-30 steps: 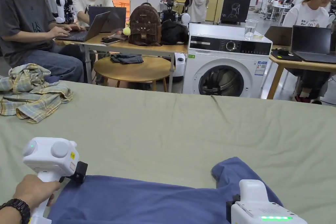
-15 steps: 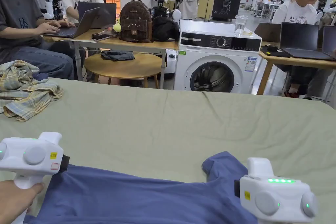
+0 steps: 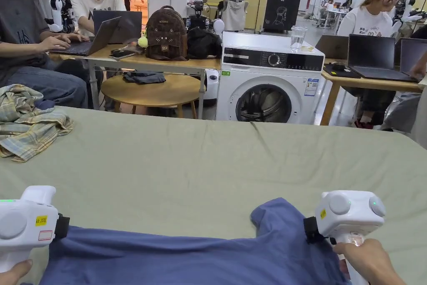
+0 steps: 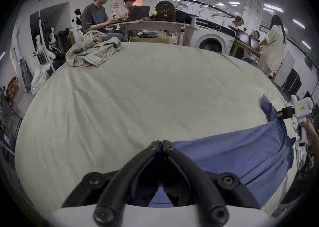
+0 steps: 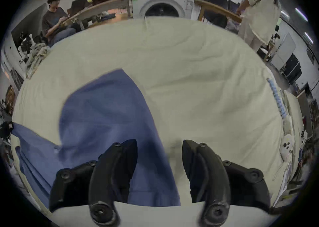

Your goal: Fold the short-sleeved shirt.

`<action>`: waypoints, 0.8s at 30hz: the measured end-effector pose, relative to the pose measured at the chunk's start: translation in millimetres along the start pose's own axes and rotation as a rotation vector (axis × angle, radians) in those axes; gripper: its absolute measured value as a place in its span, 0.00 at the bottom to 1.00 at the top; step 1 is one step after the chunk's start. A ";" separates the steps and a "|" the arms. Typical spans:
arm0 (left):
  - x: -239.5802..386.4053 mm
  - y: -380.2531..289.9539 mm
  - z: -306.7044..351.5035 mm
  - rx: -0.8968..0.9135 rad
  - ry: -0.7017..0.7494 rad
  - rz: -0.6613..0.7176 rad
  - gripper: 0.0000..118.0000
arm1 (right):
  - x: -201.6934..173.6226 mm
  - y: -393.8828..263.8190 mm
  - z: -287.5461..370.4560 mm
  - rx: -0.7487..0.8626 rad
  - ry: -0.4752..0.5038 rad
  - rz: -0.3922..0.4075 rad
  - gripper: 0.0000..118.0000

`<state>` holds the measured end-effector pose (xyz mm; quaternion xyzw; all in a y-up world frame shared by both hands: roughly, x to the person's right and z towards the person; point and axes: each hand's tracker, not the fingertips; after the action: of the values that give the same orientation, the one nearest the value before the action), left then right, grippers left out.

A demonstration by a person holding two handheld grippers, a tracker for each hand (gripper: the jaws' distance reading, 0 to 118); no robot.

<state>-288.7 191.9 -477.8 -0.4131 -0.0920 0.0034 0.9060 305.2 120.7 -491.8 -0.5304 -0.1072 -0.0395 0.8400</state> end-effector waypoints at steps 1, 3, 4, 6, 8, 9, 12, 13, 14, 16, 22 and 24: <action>0.3 -0.4 0.1 0.001 0.002 0.000 0.00 | 1.0 -0.8 -7.8 -0.010 0.003 -0.002 0.47; 0.4 -0.9 -0.6 -0.007 0.002 -0.009 0.00 | 2.8 -1.7 -8.5 0.003 0.025 -0.004 0.47; 3.4 -1.3 0.2 -0.008 0.006 -0.016 0.00 | 2.0 -0.1 -6.3 0.005 0.027 -0.011 0.47; 3.9 -1.2 -0.5 -0.008 0.013 -0.023 0.00 | -0.1 0.6 -4.0 0.014 0.022 0.002 0.44; 7.0 -2.3 1.7 -0.008 0.010 -0.017 0.00 | -3.7 2.1 -4.2 0.034 0.036 0.034 0.25; 6.8 -2.8 2.4 -0.003 0.008 -0.013 0.00 | -5.2 1.4 -3.8 0.041 0.048 0.045 0.05; 6.8 -4.7 7.5 -0.004 0.006 -0.002 0.00 | -10.2 -8.9 10.7 0.100 0.040 0.058 0.00; 6.2 -5.4 10.4 -0.002 0.004 -0.002 0.00 | -8.9 -12.9 17.6 0.128 0.048 0.053 0.00; 5.6 -6.0 13.1 0.003 0.004 -0.002 0.00 | -6.8 -15.1 24.6 0.140 0.063 0.032 0.00; 5.0 -7.1 19.8 0.011 0.002 -0.003 0.00 | -1.1 -17.3 43.5 0.178 0.105 -0.019 0.00; -1.5 -13.7 42.6 0.040 -0.007 0.007 0.00 | 3.7 -48.5 107.5 0.257 0.107 -0.001 0.00; -0.1 -19.0 55.7 0.049 -0.008 0.006 0.00 | 5.6 -61.5 124.6 0.275 0.116 0.004 0.00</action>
<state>-299.6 221.0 -427.9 -0.3911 -0.0945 0.0102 0.9154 282.3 206.4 -384.6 -0.4074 -0.0618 -0.0531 0.9096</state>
